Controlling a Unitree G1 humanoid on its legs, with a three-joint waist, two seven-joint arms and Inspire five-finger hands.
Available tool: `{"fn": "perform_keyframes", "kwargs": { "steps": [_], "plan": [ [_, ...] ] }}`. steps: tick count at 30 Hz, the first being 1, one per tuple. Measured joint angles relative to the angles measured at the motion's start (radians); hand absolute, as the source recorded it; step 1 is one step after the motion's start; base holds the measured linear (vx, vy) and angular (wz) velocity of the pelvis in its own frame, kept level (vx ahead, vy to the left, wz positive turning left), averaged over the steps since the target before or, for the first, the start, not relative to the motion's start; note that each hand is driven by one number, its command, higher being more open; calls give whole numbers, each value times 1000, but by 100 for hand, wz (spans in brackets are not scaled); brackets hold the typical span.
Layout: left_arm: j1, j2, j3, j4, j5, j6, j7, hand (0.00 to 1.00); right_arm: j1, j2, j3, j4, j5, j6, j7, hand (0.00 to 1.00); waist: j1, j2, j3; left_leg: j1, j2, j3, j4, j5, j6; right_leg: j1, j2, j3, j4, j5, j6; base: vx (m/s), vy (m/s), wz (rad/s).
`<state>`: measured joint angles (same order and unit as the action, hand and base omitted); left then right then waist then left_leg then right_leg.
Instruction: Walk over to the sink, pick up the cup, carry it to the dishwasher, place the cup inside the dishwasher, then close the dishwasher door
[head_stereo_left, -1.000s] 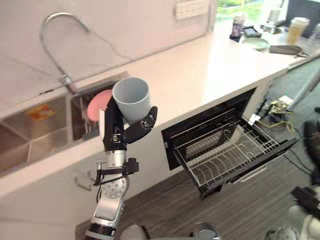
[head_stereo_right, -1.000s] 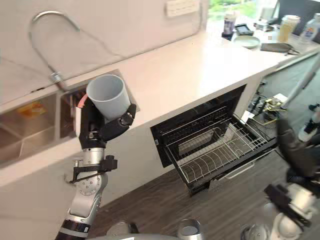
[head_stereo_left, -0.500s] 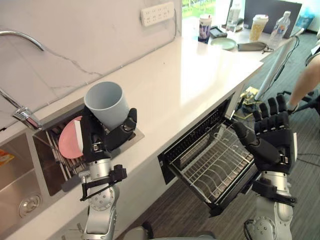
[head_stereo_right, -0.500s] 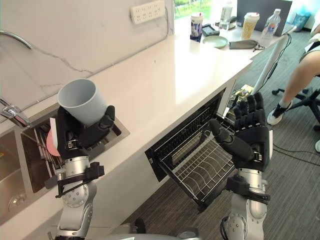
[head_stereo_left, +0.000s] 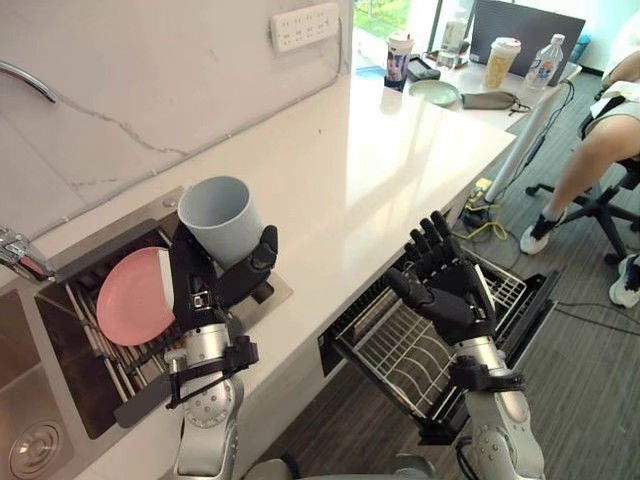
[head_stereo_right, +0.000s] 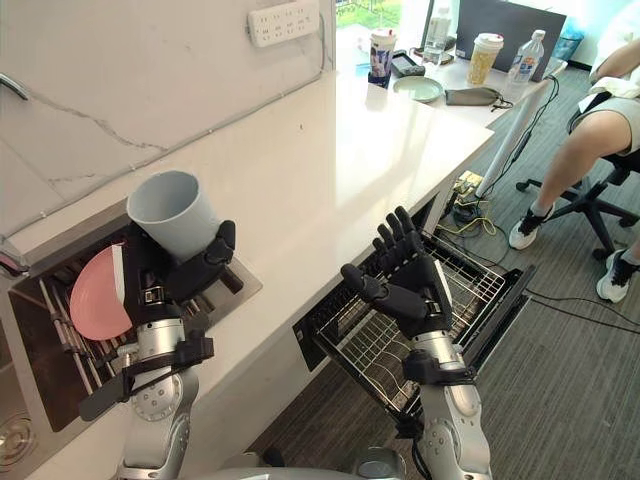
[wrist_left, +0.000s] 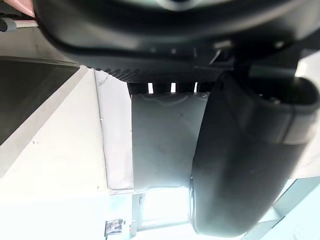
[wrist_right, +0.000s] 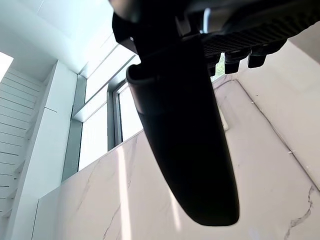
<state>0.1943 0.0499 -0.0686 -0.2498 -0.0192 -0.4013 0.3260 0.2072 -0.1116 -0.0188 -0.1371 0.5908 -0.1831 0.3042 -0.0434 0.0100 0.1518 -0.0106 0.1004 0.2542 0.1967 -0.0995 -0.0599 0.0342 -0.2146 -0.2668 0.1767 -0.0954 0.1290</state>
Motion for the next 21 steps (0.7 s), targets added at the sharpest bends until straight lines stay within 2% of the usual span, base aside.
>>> {"fn": "perform_keyframes", "kwargs": {
  "steps": [5, 9, 12, 17, 19, 21],
  "plan": [
    [-2, -2, -8, 10, 7, -47, 35, 0, -3, 2, 22, 0, 1, -1, -4, 100, 1, -1, -1, 26, -2, 36, -22, 4, 4, 9, 5, 30, -36, 35, -5, -8, 37, -21],
    [-55, 3, -46, 60, 30, -90, 79, 0, -4, 1, 20, -3, 25, -22, -1, 100, -3, -1, -1, 61, -11, 82, -50, 9, 12, 14, 5, 75, -65, 72, -9, -39, 63, -30],
    [-97, 14, -76, 114, 100, -95, 112, 0, -6, 0, 20, -20, 57, -24, 13, 100, -8, -2, -2, 73, -15, 111, -59, 9, 16, 7, 5, 104, -75, 92, -12, -54, 52, -30],
    [-197, 55, -137, 216, 227, -96, 157, 0, -12, -2, -2, -74, 138, -20, 70, 100, -32, -3, -3, 79, -20, 167, -77, 12, 25, -30, 3, 156, -78, 118, -15, -77, 48, -31],
    [-221, 64, -141, 228, 265, -96, 158, 0, -15, -3, -19, -83, 175, -17, 93, 100, -54, -3, -3, 80, -27, 173, -80, 12, 26, -36, 1, 163, -78, 121, -14, -60, 30, -20],
    [-250, 75, -161, 238, 302, -95, 181, 0, -16, -6, -37, -84, 213, -14, 112, 100, -59, -3, -3, 86, -29, 189, -83, 12, 26, -41, 2, 178, -78, 122, -12, -44, 26, -23]
  ]
}}
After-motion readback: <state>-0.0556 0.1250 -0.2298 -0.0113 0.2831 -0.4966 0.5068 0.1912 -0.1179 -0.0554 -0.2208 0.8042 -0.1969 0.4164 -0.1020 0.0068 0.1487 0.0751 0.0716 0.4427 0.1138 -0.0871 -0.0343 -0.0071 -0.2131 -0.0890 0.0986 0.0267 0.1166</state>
